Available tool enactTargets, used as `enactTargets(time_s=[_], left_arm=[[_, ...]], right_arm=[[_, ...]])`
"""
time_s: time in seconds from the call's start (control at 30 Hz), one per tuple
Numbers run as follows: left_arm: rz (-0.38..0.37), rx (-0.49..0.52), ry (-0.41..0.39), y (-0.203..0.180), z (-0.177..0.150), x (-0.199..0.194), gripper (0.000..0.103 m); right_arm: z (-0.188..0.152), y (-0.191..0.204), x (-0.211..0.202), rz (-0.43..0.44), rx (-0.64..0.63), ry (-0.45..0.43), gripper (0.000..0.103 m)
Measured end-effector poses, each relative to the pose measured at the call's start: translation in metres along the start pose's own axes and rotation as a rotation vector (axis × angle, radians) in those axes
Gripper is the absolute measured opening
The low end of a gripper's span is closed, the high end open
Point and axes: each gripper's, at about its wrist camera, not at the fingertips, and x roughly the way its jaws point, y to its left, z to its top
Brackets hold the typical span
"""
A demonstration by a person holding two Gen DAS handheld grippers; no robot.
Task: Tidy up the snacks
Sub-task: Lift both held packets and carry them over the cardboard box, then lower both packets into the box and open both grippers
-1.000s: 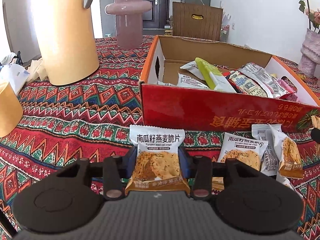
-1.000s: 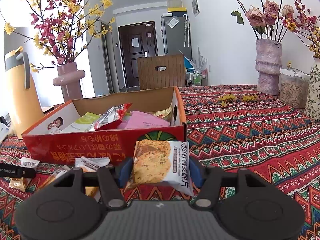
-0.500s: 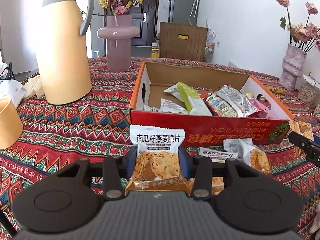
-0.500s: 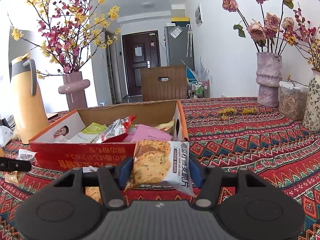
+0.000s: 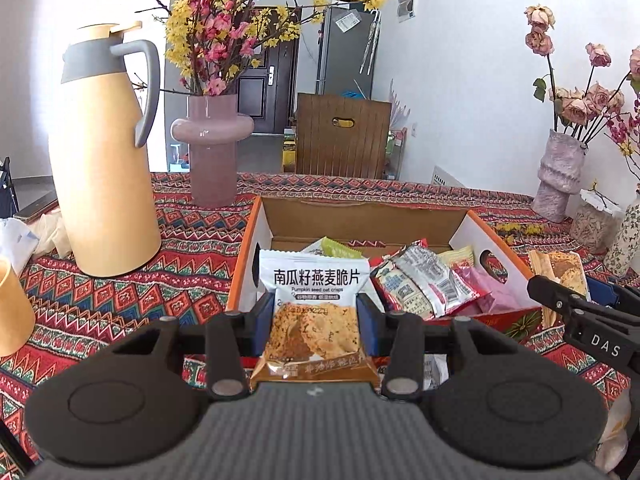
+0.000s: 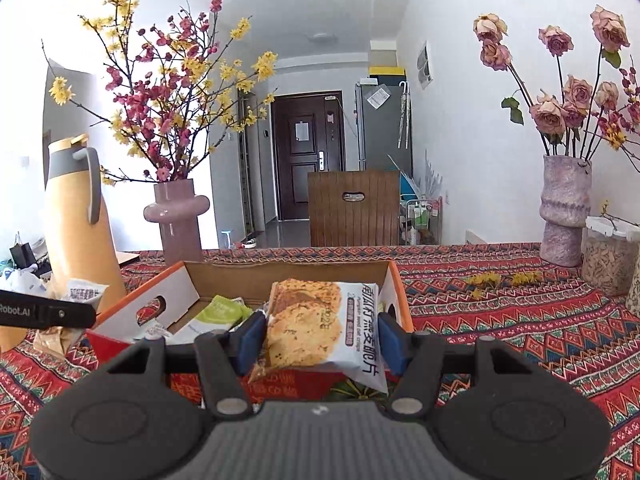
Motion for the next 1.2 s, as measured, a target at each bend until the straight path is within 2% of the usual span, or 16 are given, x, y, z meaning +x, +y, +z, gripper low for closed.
enactTargets(time_s=[0.27, 0.53, 0.73, 0.83, 1.1, 1.2], left_arm=[[0.007, -0.001, -0.038, -0.008, 0.021, 0.019, 0.044], [0.034, -0.024, -0.034, -0.007, 0.032, 0.054, 0.044], [0.054, -0.040, -0.024, -0.003, 0.025, 0.079, 0.044], [0.069, -0.034, -0.044, -0.005, 0.018, 0.085, 0.044], [0.051, -0.024, -0.032, -0.004, 0.007, 0.097, 0.044], [0.044, -0.020, -0.047, -0.005, 0.006, 0.094, 0.046]], right_arm=[[0.018, 0.008, 0.032, 0.014, 0.002, -0.011, 0.059], [0.020, 0.005, 0.072, -0.012, 0.015, 0.015, 0.059], [0.009, -0.003, 0.085, -0.012, 0.052, 0.031, 0.059], [0.006, -0.004, 0.087, -0.009, 0.058, 0.028, 0.059], [0.002, -0.004, 0.091, -0.018, 0.064, 0.047, 0.059], [0.001, -0.002, 0.089, -0.012, 0.060, 0.046, 0.063]])
